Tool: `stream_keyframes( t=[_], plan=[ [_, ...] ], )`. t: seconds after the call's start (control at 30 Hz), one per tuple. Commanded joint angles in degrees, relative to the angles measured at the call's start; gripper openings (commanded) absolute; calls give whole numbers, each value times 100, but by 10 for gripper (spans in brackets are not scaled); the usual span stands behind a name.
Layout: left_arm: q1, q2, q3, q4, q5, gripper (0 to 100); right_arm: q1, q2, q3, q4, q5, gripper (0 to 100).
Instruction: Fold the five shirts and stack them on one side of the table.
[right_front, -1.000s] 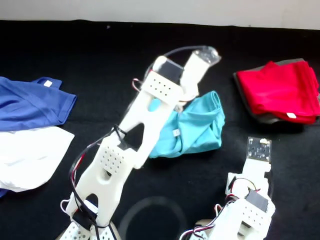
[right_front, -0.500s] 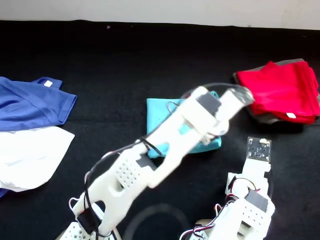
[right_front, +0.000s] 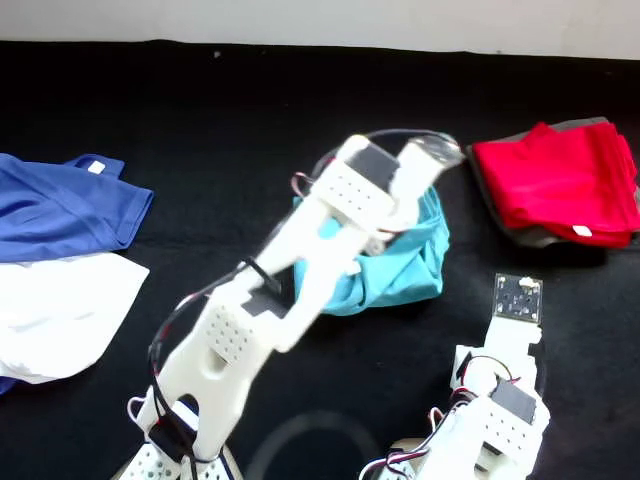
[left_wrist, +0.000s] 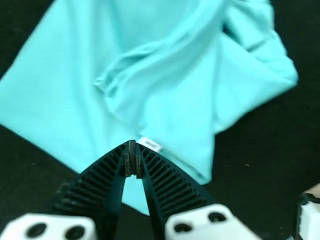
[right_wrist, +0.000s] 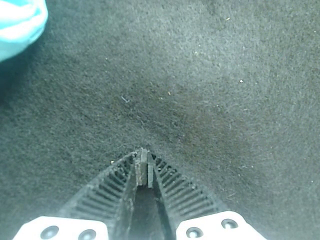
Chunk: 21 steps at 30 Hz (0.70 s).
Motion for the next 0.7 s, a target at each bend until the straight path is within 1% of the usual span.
stream_keyframes(
  t=[0.0,0.13,0.27,0.37,0.53,0.67],
  plan=[
    [-110,207,31,-378,62,9,145,-13,145,-136,-26,7],
    [-31,505,22,-747,70,9,145,-13,145,-136,-26,7],
    [295,479,-75,-774,510,9,145,-13,145,-136,-26,7],
    [664,532,-365,-721,554,9,145,-13,145,-136,-26,7],
    [1411,497,-673,-237,554,9,145,-13,145,-136,-26,7],
    [1666,497,-1393,281,554,9,145,-13,145,-136,-26,7]
  ],
)
